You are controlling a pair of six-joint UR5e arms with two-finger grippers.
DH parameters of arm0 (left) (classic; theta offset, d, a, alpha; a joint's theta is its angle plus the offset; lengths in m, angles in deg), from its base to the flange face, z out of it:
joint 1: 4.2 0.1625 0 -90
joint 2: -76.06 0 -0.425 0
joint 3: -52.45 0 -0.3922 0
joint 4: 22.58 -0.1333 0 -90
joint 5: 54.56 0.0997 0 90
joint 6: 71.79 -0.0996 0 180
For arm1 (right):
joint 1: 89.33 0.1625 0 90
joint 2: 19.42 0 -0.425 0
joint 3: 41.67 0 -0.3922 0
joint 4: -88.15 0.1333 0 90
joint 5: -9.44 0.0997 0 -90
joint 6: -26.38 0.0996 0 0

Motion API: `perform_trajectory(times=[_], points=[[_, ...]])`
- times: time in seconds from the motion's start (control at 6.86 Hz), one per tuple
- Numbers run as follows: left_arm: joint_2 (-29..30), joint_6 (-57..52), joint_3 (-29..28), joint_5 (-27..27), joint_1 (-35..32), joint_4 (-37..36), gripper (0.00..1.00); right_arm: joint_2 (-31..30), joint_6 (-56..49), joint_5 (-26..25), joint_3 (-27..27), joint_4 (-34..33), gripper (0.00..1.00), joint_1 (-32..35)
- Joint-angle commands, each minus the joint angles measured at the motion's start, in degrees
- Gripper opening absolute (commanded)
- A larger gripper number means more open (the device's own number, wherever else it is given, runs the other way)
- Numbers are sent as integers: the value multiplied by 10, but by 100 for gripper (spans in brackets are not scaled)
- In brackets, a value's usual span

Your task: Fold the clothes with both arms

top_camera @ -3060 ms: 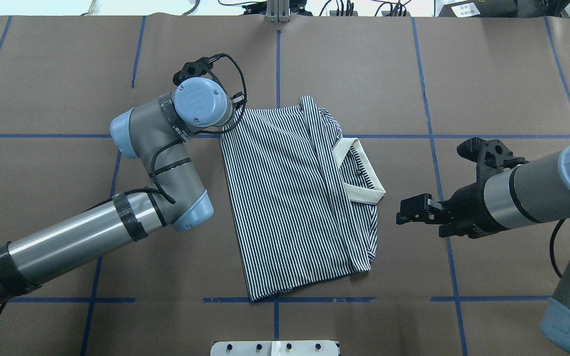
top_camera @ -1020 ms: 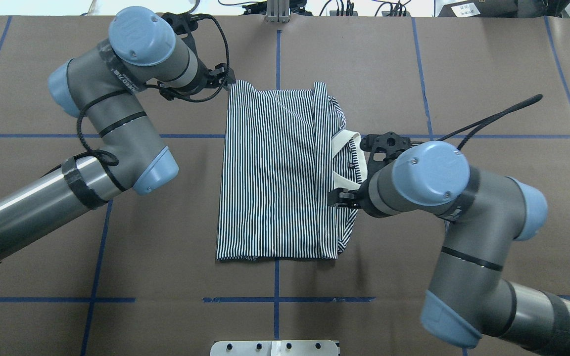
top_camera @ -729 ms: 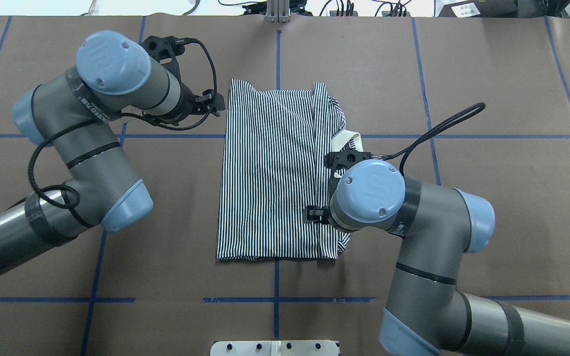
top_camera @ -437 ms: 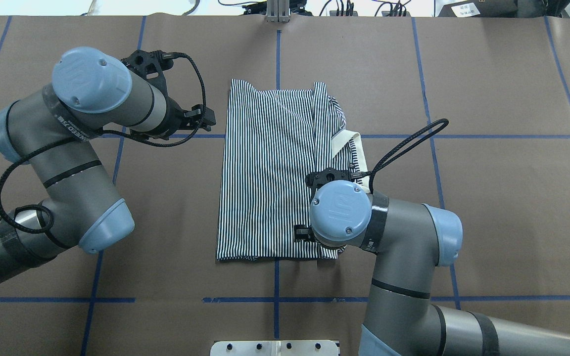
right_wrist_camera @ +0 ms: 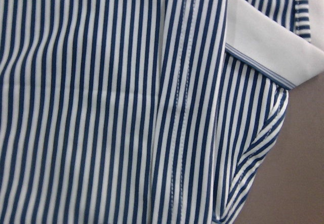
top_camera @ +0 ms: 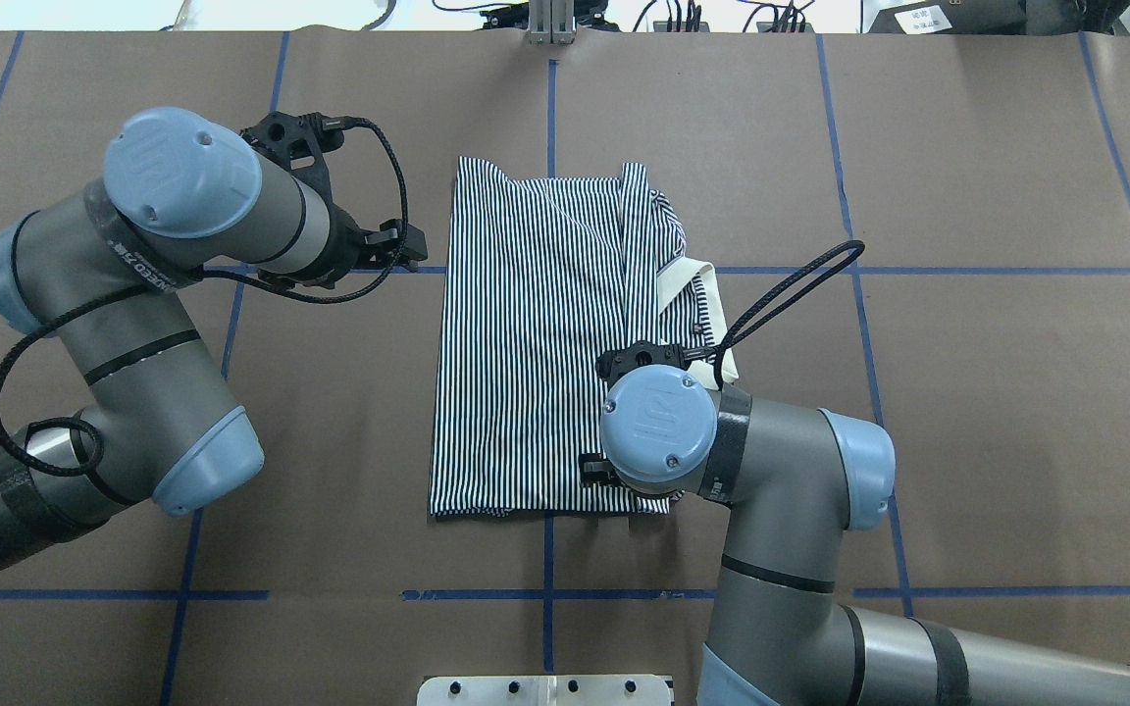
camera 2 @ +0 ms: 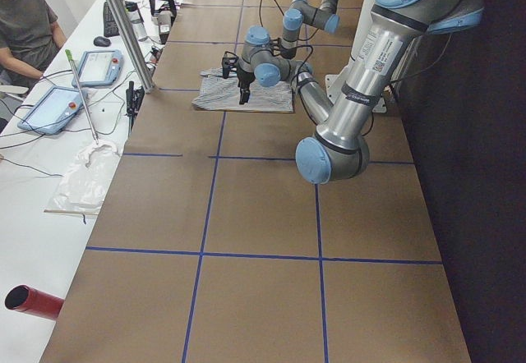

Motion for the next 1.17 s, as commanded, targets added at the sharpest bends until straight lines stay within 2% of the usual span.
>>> perform_trajectory(times=[0.0, 0.73, 1.02], points=[[-1, 0, -2, -1, 1, 3, 100, 1, -25, 1, -15, -7, 100, 0], [3, 25, -4, 0, 3, 4, 100, 0, -90, 0, -16, -47, 100, 20], [7, 36, -2, 0, 9, 4, 100, -13, -114, 5, 10, -74, 100, 55]])
